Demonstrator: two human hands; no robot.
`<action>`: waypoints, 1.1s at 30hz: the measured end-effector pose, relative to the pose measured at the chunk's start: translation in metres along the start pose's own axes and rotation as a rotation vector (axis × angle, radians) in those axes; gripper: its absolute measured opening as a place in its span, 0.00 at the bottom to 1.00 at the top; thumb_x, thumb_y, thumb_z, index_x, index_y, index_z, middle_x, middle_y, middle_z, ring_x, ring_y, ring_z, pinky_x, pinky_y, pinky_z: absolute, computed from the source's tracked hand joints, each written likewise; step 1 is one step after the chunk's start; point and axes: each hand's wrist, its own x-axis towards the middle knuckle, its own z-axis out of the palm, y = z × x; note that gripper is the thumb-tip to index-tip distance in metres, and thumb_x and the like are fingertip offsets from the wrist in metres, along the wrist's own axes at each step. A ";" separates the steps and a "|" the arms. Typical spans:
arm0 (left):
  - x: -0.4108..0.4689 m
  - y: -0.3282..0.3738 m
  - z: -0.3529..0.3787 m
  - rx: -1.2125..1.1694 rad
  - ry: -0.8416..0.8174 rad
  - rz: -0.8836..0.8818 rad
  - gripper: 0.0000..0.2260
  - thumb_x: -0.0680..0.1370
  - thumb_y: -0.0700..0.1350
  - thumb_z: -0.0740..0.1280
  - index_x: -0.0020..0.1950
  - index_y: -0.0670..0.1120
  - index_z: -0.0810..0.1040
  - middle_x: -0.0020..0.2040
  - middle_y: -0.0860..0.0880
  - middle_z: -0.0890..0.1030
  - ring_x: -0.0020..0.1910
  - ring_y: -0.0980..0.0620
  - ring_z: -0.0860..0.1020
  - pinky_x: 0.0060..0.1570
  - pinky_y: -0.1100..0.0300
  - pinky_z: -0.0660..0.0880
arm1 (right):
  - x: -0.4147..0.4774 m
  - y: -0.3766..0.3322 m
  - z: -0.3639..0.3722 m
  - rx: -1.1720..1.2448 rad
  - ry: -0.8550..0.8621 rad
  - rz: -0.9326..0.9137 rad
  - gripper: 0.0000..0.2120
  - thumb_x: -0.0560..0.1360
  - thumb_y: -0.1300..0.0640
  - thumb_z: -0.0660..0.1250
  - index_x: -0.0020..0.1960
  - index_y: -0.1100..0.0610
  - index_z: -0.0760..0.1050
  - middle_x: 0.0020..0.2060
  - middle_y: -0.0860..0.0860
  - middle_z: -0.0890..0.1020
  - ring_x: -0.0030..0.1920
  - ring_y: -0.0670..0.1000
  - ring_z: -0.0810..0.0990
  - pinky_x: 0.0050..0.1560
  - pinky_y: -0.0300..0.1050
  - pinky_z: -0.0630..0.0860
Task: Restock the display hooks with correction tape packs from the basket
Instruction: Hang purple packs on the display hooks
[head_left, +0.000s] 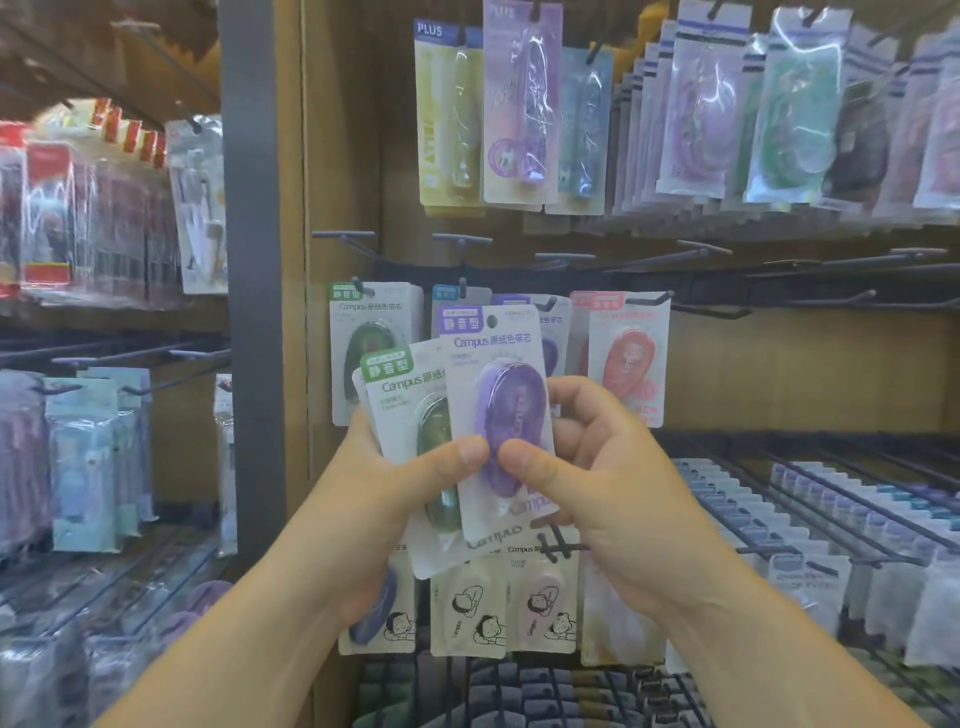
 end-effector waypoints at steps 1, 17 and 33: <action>0.000 -0.001 -0.001 -0.010 0.000 -0.008 0.27 0.70 0.46 0.78 0.69 0.51 0.81 0.63 0.43 0.85 0.62 0.40 0.84 0.61 0.42 0.81 | 0.000 0.001 0.000 0.011 0.007 0.009 0.20 0.72 0.59 0.73 0.62 0.58 0.74 0.41 0.53 0.87 0.41 0.49 0.86 0.36 0.39 0.79; -0.002 -0.005 -0.017 -0.039 0.195 0.067 0.30 0.67 0.39 0.76 0.69 0.47 0.78 0.59 0.39 0.85 0.56 0.37 0.86 0.46 0.48 0.85 | 0.040 0.030 -0.028 -0.217 0.315 -0.064 0.10 0.82 0.58 0.67 0.61 0.48 0.73 0.53 0.48 0.86 0.52 0.46 0.86 0.50 0.44 0.82; -0.007 -0.003 -0.023 -0.004 0.230 0.055 0.34 0.63 0.42 0.80 0.69 0.47 0.77 0.58 0.41 0.86 0.55 0.38 0.86 0.45 0.51 0.84 | 0.082 0.042 -0.038 -0.550 0.330 0.106 0.10 0.83 0.48 0.63 0.62 0.46 0.67 0.56 0.46 0.80 0.53 0.53 0.83 0.44 0.50 0.83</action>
